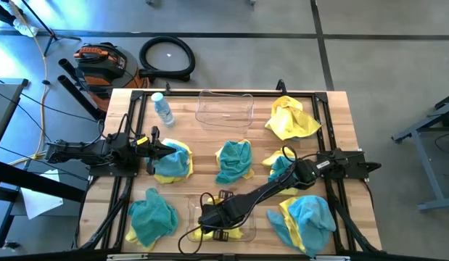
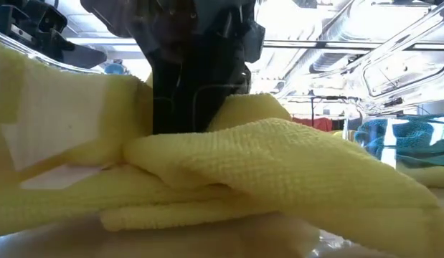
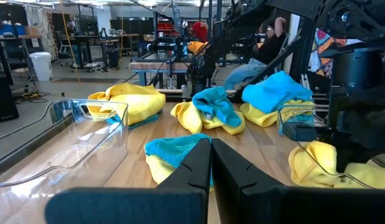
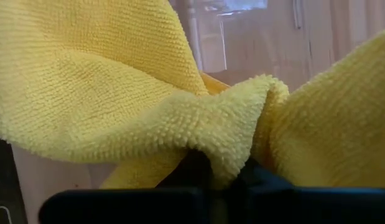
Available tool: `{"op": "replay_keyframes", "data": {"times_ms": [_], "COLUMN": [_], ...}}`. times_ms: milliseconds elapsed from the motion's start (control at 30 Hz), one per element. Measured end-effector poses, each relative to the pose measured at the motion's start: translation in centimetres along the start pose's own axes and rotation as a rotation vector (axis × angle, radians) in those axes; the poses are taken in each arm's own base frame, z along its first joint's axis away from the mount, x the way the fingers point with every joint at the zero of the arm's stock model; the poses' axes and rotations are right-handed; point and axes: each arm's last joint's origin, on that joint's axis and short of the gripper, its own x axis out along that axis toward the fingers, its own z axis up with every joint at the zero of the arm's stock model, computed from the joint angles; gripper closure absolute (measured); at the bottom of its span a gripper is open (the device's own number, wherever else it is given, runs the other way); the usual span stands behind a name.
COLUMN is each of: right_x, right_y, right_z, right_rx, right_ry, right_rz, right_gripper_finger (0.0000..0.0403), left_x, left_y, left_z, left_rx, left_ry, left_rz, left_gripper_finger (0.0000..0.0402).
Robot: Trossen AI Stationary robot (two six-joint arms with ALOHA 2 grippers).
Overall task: Sort microfiber towel by color & place in baskets
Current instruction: Put the yellow towel into the bottom transparent bin, then put the blue towel into the top transparent bin
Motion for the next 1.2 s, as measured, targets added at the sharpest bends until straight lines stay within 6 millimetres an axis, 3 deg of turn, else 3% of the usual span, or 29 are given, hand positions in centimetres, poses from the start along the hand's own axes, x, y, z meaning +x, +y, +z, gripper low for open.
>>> {"op": "replay_keyframes", "data": {"times_ms": [300, 600, 900, 1033, 1200], "right_x": [-1.3, -5.0, -7.7, -8.0, -8.0], "right_y": [-0.2, -0.1, 0.1, 0.0, -0.6], "right_z": [-0.2, 0.4, -0.5, -0.7, -0.7], "right_rx": [0.002, -0.019, -0.134, -0.176, -0.206], "right_ry": [0.049, 0.001, -0.040, -0.039, -0.023], "right_rz": [0.003, 0.007, -0.106, -0.158, -0.189], "right_gripper_finger": [0.0309, 0.0304, 0.0304, 0.0323, 0.0392], "left_x": [0.0, 0.0, 0.0, 0.0, 0.0], "left_y": [0.0, 0.0, 0.0, 0.0, 0.0], "left_z": [0.0, 0.0, 0.0, 0.0, 0.0], "left_rx": [0.000, 0.000, 0.000, 0.000, 0.000], "left_ry": [0.000, 0.000, 0.000, 0.000, 0.000], "left_rz": [0.001, 0.000, 0.001, 0.000, 0.000], "left_gripper_finger": [0.0402, 0.0401, 0.0401, 0.0401, 0.0401]}}
